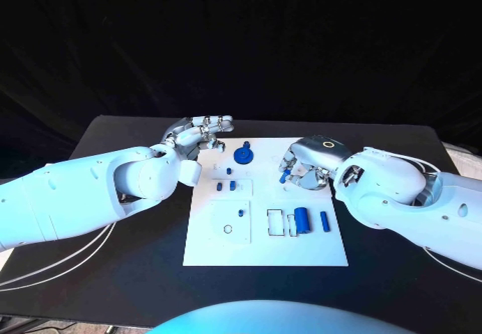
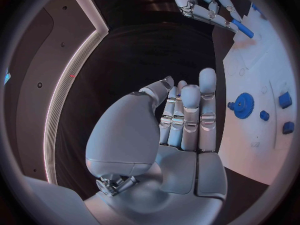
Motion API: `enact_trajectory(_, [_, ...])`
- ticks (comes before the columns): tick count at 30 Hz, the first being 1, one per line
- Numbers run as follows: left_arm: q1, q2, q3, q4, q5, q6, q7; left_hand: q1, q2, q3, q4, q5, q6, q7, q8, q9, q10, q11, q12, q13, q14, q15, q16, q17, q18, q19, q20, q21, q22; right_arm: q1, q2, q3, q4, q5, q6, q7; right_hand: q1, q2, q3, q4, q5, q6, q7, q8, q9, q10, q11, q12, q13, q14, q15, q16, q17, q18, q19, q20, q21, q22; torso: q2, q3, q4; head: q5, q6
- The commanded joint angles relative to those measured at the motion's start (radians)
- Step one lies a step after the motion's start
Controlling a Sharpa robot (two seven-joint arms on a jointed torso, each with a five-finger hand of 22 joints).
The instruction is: Assemble the parts on the task board
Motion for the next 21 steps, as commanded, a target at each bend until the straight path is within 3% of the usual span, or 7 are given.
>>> enact_trajectory(1, [0.000,0.002,0.001,0.001,-0.004,0.013,0.006,0.001,0.009,-0.007,-0.001,0.001,-0.007,0.001,0.005,-0.001,-0.007,-0.002,0.007,0.001,-0.009,-0.001,-0.006,-0.001,0.013,-0.005,-0.001,-0.003,-0.001,0.000,0.010,0.000,0.027,0.010,-0.017,-0.004,0.005,0.008,0.007,-0.002,0.002,0.004,0.001,0.005,0.001,0.033,-0.024,0.003,0.002,0.048,-0.005,0.004,0.001,0.002,0.003,-0.003,0.004,0.001,0.002,0.0010,0.0014,0.002,0.000])
enact_trajectory(7, [0.000,0.003,0.001,0.002,-0.004,0.013,0.007,0.001,0.009,-0.007,-0.001,0.001,-0.007,0.001,0.005,-0.001,-0.007,-0.002,0.007,0.001,-0.009,-0.001,-0.006,-0.001,0.013,-0.005,-0.001,-0.003,-0.001,-0.010,0.047,-0.002,0.064,0.023,-0.003,0.006,0.005,0.008,0.007,-0.002,0.002,0.004,0.001,0.004,0.001,0.033,-0.023,0.003,0.002,0.048,-0.005,0.003,-0.001,0.002,0.002,-0.003,0.003,0.000,0.000,-0.0011,0.0021,0.012,-0.003])
enact_trajectory(14, [0.000,0.004,0.001,0.003,-0.004,0.014,0.007,0.001,0.009,-0.007,-0.001,0.001,-0.007,0.001,0.005,-0.001,-0.007,-0.002,0.007,0.001,-0.009,-0.001,-0.006,-0.001,0.013,-0.005,-0.001,-0.003,-0.001,-0.045,0.113,-0.011,0.083,0.013,0.006,0.027,0.006,0.009,0.013,-0.006,0.006,0.002,0.003,0.002,0.001,0.032,-0.022,-0.002,0.001,0.048,-0.005,0.003,-0.002,0.002,0.001,-0.004,0.002,-0.003,0.001,0.0000,0.0012,0.041,-0.016])
enact_trajectory(18, [0.000,0.005,0.001,0.003,-0.004,0.015,0.008,0.001,0.009,-0.007,-0.001,0.001,-0.007,0.001,0.005,-0.001,-0.007,-0.002,0.007,0.001,-0.009,-0.001,-0.006,-0.001,0.013,-0.005,-0.001,-0.003,-0.001,-0.073,0.148,-0.016,0.086,0.010,0.009,0.041,0.007,0.010,0.016,-0.008,0.009,0.000,0.004,0.000,0.001,0.032,-0.021,-0.005,0.001,0.048,-0.004,0.003,-0.003,0.002,0.001,-0.005,0.001,-0.004,0.001,-0.0005,0.0017,0.051,-0.022])
enact_trajectory(21, [0.000,0.006,0.001,0.002,-0.004,0.015,0.008,0.001,0.009,-0.007,-0.001,0.001,-0.007,0.001,0.005,-0.001,-0.007,-0.002,0.007,0.001,-0.009,-0.001,-0.006,-0.001,0.013,-0.005,-0.001,-0.003,-0.001,-0.091,0.170,-0.019,0.082,-0.006,0.009,0.049,0.007,0.011,0.018,-0.009,0.011,0.000,0.005,-0.001,0.001,0.032,-0.021,-0.006,0.000,0.048,-0.004,0.003,-0.003,0.002,0.001,-0.005,0.001,-0.004,0.002,0.0011,0.0002,0.060,-0.027])
